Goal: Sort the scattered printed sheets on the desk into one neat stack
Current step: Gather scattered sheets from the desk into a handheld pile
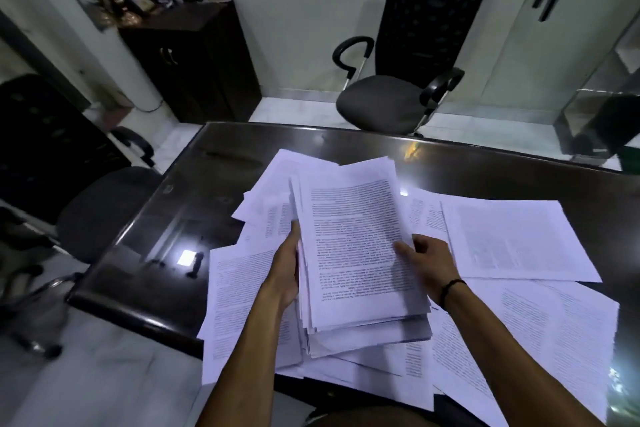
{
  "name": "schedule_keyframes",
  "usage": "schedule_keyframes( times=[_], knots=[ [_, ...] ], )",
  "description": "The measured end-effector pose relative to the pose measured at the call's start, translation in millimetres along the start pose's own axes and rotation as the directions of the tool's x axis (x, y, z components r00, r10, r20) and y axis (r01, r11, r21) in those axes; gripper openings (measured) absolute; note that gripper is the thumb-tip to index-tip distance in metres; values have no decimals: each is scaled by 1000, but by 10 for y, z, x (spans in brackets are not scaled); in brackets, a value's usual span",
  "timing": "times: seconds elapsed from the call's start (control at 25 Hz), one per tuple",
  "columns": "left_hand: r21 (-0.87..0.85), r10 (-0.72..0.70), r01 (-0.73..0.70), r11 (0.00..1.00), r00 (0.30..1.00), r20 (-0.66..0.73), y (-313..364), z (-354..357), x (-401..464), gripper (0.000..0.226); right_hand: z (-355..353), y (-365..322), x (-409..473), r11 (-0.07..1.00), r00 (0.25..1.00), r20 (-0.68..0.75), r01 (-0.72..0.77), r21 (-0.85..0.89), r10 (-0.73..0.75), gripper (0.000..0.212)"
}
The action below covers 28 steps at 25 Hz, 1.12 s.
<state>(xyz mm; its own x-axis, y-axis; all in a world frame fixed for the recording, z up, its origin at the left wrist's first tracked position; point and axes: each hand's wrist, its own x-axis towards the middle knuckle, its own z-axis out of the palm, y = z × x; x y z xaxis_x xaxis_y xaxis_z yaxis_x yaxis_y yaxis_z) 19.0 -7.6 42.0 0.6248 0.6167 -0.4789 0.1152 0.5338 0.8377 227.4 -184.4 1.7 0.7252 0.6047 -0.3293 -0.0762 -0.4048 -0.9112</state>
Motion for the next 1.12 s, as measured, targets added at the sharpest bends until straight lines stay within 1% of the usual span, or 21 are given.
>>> schedule_keyframes(
  times=[0.04, 0.08, 0.12, 0.2, 0.24, 0.32, 0.36, 0.4, 0.48, 0.52, 0.56, 0.64, 0.76, 0.92, 1.04, 1.08, 1.12],
  knots=[
    [-31, -10, 11, 999, 1000, 10, -25, -68, -13, 51, 33, -10, 1, 1000, 1000, 15, -2, 19, 1, 32],
    [-18, -8, 7, 1000, 1000, -12, -57, -138, -27, 48, 73, -8, 19, 1000, 999, 34, -2, 28, 1, 39],
    [20, 9, -8, 1000, 999, -53, -82, -199, -34, 43, 107, -47, 11, 999, 999, 55, -1, 32, 0, 40],
    [72, 39, -30, 997, 992, -124, -112, -297, -37, 38, 159, -124, -9, 998, 997, 75, 3, 55, -7, 28],
    [62, 35, -27, 998, 991, -128, -122, -333, -30, 37, 176, -166, -27, 998, 999, 50, 7, 64, -10, 23],
    [29, 23, -20, 999, 993, -114, -114, -359, -27, 36, 171, -228, -49, 998, 999, -54, 5, 66, -1, 25],
    [21, 18, -16, 1000, 994, -108, -109, -364, -26, 36, 157, -245, -44, 998, 997, -81, 4, 67, 1, 24],
    [16, 20, -18, 1000, 994, -108, -107, -367, -25, 35, 147, -260, -35, 998, 997, -78, 0, 66, 6, 20],
    [-3, 31, -31, 999, 992, -126, -117, -400, -9, 34, 122, -287, -6, 999, 1000, 1, 9, 53, -9, 8],
    [-7, 30, -32, 999, 988, -152, -114, -422, 4, 33, 100, -314, 2, 998, 999, 38, 19, 60, -21, 5],
    [-6, 31, -33, 999, 984, -177, -99, -444, 13, 32, 67, -323, 21, 997, 998, 51, 24, 73, -28, 7],
    [-11, 27, -30, 999, 973, -231, -69, -516, 37, 31, -33, -322, 82, 995, 1000, -4, 17, 99, -17, 14],
    [-46, 45, -61, 997, 955, -293, -13, -650, 40, 24, -232, -337, 148, 989, 997, -65, -26, 147, 36, 12],
    [-27, 60, -71, 997, 952, -299, -34, -774, 97, 32, -325, -372, 137, 989, 998, -45, -27, 146, 34, 12],
    [-24, 53, -63, 998, 954, -296, -72, -767, 141, 32, -284, -358, 105, 990, 998, -12, -63, 130, 65, 14],
    [-24, 55, -65, 998, 954, -295, -79, -759, 143, 31, -288, -358, 103, 992, 998, -2, -56, 113, 57, 15],
    [-26, 60, -70, 997, 955, -291, -81, -753, 140, 30, -311, -383, 98, 999, 1000, 14, -8, 54, 7, 14]
  ],
)
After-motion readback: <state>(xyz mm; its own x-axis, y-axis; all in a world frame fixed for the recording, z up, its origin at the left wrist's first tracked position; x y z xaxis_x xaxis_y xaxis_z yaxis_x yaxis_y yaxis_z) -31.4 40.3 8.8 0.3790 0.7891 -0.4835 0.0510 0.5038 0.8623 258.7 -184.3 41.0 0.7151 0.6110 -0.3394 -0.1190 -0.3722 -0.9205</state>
